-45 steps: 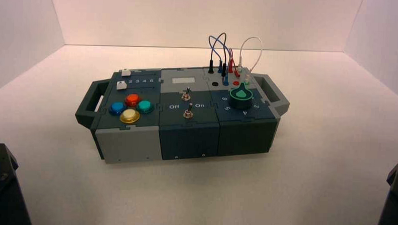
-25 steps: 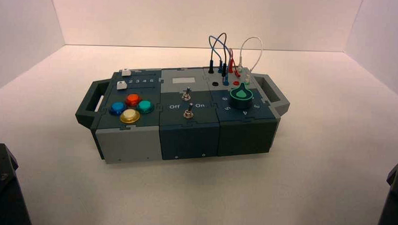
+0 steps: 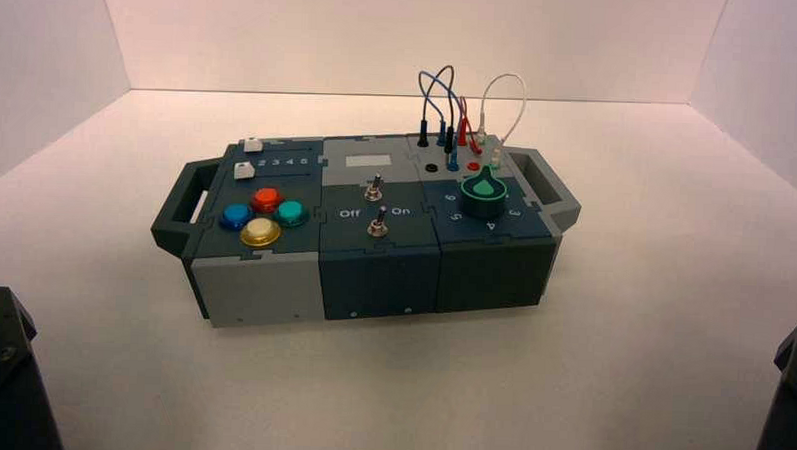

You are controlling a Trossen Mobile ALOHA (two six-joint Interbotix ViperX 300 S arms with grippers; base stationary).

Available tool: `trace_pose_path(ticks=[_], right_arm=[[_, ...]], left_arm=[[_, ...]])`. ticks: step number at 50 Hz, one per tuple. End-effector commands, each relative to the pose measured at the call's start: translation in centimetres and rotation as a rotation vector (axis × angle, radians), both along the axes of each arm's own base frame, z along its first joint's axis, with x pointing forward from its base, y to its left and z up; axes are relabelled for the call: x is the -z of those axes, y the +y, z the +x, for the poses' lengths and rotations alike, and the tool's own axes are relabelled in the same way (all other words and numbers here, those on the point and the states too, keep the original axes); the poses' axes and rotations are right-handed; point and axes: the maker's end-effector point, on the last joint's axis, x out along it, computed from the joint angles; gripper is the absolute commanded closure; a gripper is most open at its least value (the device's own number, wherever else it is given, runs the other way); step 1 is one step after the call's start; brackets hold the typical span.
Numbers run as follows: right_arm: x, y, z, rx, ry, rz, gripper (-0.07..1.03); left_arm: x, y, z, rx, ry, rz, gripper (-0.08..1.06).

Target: Push the yellow button with the right gripper.

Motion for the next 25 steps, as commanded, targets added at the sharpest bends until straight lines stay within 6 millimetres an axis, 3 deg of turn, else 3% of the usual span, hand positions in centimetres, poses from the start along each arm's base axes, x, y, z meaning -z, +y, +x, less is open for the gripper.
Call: trace_pose_path(ticks=[1,16,25], right_arm=[[-0.7,0.2,0.3,-0.001,-0.002,0.013,0.98],[0.0,0.5,0.6,-0.005,0.060,0.027,0.98],[2.6,1.7,0.7,-0.043,0.246,0.035,0.98]], left_arm=[[-0.1,-1.3,-1.2,0.065,0.120,0.026,1.01],[3.4,-2.0,-7.6,0.145,0.551,0.068,1.01],[5.2,-2.1,-11.8,0.200,0.779,0.073,1.01]])
